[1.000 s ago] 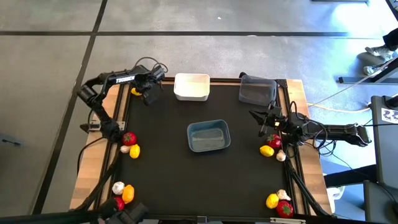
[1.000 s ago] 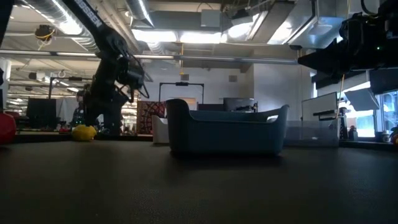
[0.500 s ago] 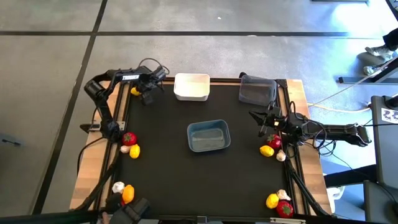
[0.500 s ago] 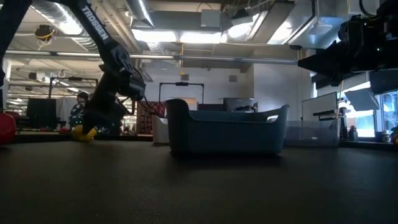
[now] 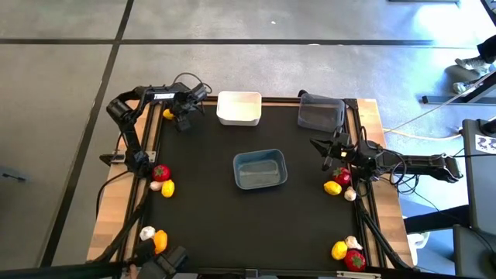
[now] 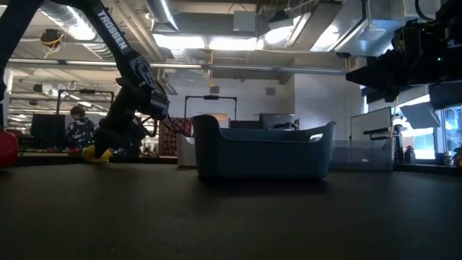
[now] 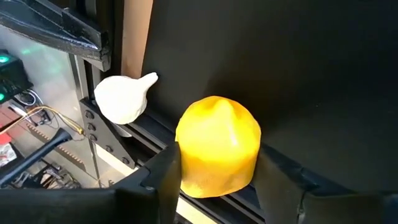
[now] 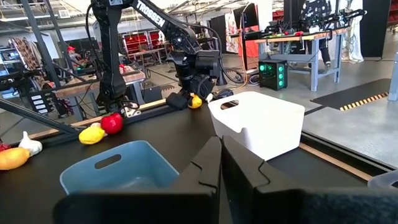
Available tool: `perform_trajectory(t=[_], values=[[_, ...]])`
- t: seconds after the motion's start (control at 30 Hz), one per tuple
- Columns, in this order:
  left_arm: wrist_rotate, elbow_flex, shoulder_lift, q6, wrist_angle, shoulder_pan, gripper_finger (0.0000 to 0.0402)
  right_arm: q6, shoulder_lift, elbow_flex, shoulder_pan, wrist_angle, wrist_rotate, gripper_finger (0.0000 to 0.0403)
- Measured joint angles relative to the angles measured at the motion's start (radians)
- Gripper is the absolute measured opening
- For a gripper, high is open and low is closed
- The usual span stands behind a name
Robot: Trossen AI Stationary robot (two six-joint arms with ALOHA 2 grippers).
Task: Sort produce into baskets
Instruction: Put the yellow lemon into the white bin
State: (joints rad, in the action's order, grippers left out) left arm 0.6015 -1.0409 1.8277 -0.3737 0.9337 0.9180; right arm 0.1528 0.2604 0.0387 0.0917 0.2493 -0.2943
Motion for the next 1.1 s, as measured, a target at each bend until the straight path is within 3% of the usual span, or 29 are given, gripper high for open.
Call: perform_trajectory(t=[0.53, 0.83, 1.1], values=[[-0.055, -0.021, -0.192, 0.047, -0.004, -0.058, 0.0164, 0.000, 0.000, 0.000, 0.000, -0.007, -0.010, 0.0017], [-0.208, -0.086, -0.314, 0.124, -0.057, -0.123, 0.0168, 0.000, 0.000, 0.000, 0.000, -0.007, -0.011, 0.0017], [-0.368, -0.100, -0.389, 0.235, -0.287, -0.183, 0.0168, 0.000, 0.000, 0.000, 0.000, -0.006, -0.011, 0.0017]])
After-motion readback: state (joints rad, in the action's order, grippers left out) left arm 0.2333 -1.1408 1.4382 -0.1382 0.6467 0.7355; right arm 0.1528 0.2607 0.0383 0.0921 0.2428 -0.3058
